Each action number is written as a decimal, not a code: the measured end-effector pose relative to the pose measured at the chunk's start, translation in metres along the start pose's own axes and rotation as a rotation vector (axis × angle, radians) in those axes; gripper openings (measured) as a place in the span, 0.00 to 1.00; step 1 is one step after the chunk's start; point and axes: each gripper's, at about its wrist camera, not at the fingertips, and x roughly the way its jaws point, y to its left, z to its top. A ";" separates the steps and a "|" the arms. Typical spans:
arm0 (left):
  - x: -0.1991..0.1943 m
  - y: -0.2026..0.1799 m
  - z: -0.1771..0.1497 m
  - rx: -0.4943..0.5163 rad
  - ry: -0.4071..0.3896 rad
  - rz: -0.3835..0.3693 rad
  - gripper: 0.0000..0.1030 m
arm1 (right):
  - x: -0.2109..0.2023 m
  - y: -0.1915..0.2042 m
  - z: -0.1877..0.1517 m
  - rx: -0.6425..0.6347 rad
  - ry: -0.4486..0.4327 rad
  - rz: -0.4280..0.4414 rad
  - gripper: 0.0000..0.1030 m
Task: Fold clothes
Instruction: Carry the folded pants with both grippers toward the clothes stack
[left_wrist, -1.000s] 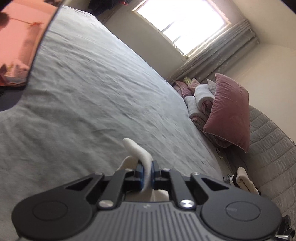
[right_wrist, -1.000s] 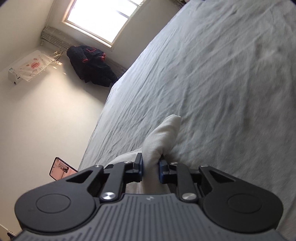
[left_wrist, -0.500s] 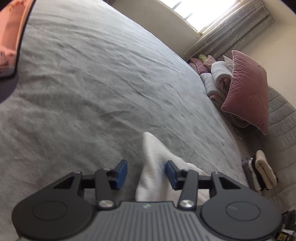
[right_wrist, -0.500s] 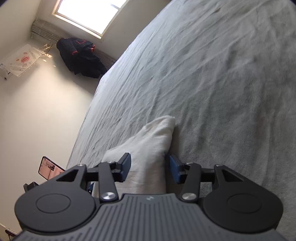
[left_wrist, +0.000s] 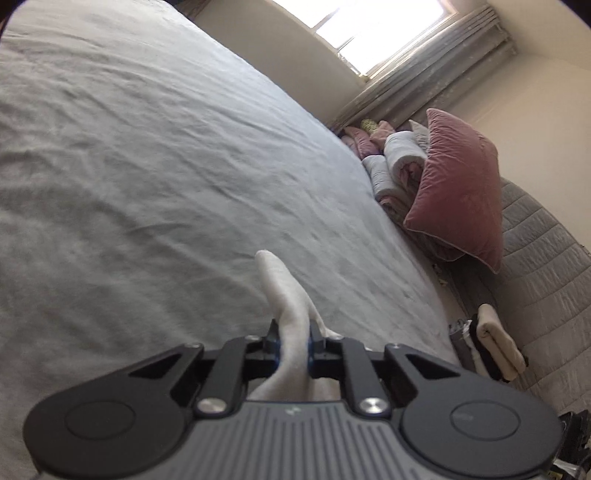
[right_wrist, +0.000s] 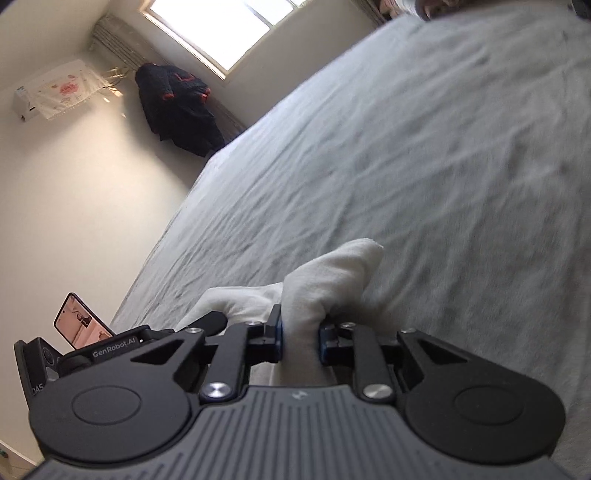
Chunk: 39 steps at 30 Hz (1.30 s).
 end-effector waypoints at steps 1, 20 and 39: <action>0.001 -0.006 0.000 0.004 -0.004 -0.010 0.11 | -0.005 0.002 0.003 -0.013 -0.019 -0.005 0.21; 0.124 -0.262 0.011 0.232 0.013 -0.278 0.11 | -0.133 -0.045 0.155 -0.168 -0.402 -0.163 0.20; 0.308 -0.507 -0.018 0.474 0.101 -0.498 0.11 | -0.229 -0.195 0.299 -0.144 -0.682 -0.351 0.20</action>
